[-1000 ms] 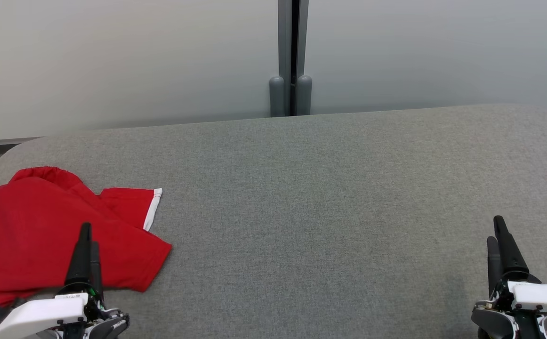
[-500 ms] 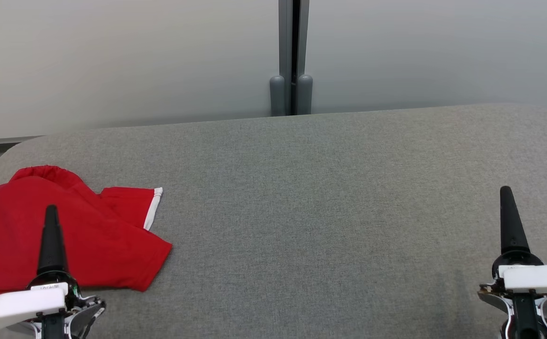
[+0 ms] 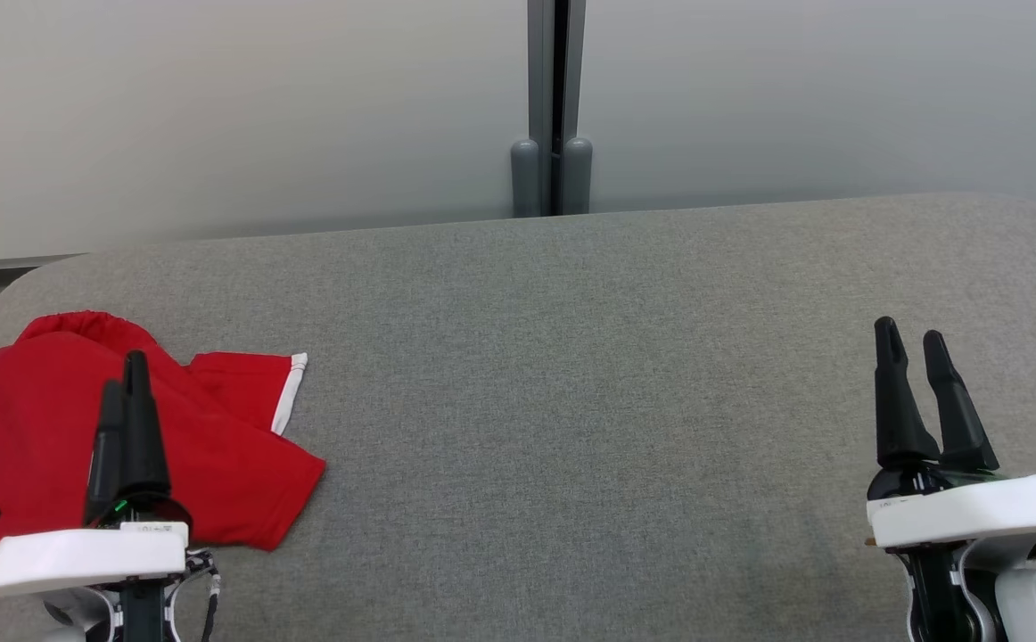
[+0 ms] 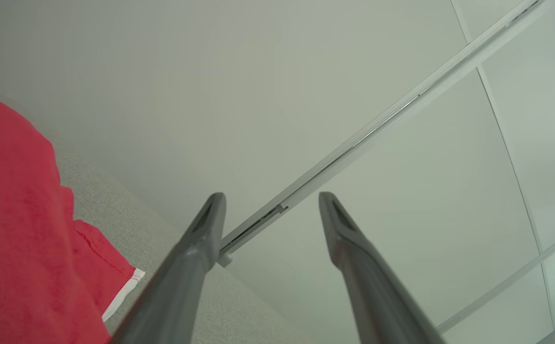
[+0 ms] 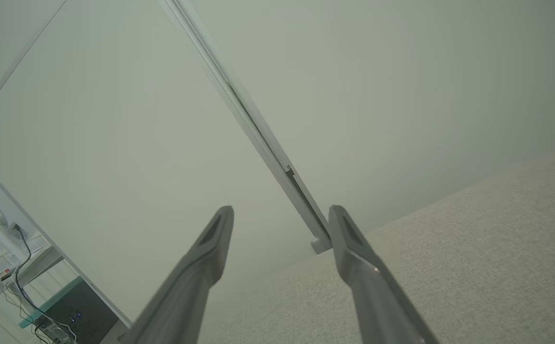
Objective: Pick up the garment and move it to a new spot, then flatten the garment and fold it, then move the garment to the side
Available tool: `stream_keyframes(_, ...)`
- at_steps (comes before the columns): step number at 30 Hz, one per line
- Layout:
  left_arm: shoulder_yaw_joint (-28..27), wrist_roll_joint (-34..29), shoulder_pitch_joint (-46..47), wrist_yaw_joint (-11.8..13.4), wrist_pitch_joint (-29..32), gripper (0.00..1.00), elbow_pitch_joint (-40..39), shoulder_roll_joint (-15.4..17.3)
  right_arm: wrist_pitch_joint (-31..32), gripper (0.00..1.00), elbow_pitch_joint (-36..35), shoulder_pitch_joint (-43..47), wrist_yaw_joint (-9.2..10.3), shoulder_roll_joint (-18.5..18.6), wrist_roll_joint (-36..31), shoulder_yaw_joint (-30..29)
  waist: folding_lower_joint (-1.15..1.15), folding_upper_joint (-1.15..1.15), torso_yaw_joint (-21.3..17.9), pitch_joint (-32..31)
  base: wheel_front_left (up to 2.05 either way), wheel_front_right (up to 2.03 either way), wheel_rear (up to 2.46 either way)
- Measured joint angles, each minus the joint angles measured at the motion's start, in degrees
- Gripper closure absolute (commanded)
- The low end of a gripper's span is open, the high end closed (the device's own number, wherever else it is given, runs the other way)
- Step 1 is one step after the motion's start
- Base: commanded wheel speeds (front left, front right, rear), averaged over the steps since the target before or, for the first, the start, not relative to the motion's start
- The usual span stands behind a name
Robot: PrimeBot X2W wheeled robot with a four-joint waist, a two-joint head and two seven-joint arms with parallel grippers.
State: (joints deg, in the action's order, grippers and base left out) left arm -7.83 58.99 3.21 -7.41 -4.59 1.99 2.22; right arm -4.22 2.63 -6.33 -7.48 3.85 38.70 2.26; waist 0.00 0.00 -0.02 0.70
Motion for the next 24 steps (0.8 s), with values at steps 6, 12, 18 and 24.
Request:
stream_keyframes(6, 3.0, -8.1, -0.5, 0.2, -1.0, 0.00, 0.2, 0.1, -1.2, 0.00, -0.3, -0.1, 0.00, 0.0, -7.0, 1.7, 0.00, 0.00, 0.0, 0.0, 0.00, 0.00, 0.00)
stream_keyframes(12, 5.9, -17.6, -0.6, 0.6, -2.0, 0.00, 0.5, 0.1, -2.3, 0.00, 0.6, -0.1, 0.00, -0.2, -13.2, 2.4, 0.00, 0.00, -0.2, 0.0, 0.00, 0.00, 0.00)
stream_keyframes(18, 8.1, -25.2, -0.7, 1.5, -3.0, 0.00, 1.6, 0.2, -3.2, 0.00, 3.1, 0.0, 0.00, -0.4, -18.0, 3.7, 0.00, 0.00, -0.3, 0.1, 0.00, 0.00, 0.00)
stream_keyframes(24, 10.1, -31.9, -0.7, 2.9, -3.8, 0.00, 2.4, 0.7, -4.1, 0.00, 3.8, -0.1, 0.00, -0.6, -22.4, 4.7, 0.00, 0.00, -0.6, 0.2, 0.00, 0.00, 0.00)
